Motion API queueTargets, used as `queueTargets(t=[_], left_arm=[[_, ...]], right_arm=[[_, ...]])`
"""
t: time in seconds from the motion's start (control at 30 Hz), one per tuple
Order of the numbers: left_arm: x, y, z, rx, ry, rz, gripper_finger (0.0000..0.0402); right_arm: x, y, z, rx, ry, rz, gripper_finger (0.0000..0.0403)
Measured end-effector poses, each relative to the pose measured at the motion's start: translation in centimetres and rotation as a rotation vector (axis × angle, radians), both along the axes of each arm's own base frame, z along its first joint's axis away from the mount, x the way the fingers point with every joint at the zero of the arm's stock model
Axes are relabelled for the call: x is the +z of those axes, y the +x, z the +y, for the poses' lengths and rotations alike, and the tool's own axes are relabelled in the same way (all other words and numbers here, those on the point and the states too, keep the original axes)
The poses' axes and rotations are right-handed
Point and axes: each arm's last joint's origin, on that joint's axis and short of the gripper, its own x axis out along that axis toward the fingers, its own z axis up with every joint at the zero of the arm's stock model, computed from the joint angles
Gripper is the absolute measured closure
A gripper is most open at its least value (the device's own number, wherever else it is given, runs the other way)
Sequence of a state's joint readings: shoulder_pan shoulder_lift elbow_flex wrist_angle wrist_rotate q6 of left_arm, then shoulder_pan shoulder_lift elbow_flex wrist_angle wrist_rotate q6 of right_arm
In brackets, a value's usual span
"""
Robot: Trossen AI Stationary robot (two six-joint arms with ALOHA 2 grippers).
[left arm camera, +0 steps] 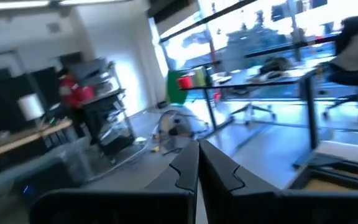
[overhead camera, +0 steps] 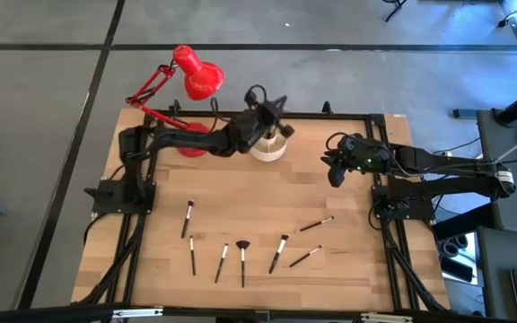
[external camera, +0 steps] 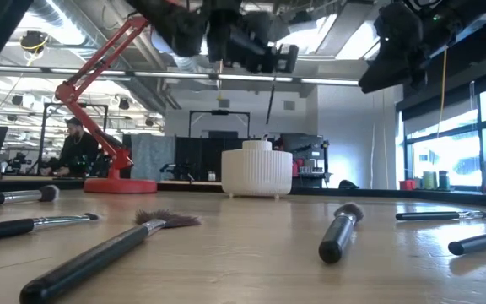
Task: Put items in baskets/containers
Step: Put the black eyeshadow brush into the white organizer
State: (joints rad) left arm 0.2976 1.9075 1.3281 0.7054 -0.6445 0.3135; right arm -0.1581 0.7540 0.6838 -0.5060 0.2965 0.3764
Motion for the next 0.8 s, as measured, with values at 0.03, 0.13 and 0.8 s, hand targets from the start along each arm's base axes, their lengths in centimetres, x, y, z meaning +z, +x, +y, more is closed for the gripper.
queueTargets(t=[0.03,0.13,0.8], left_arm=[[-0.5,-0.1,0.7,0.021,-0.023,-0.002,0.0398],[-1.8,-0.3,2.2,0.060,-0.087,-0.011,0.0398],[-4.0,-0.5,2.3,0.046,-0.214,0.163,0.0363]], right_arm=[[0.0,0.0,0.0,0.003,-0.003,0.005,0.0291],[0.0,0.0,0.0,0.009,-0.013,0.010,0.0291],[0.0,0.0,0.0,0.009,-0.017,0.012,0.0291]])
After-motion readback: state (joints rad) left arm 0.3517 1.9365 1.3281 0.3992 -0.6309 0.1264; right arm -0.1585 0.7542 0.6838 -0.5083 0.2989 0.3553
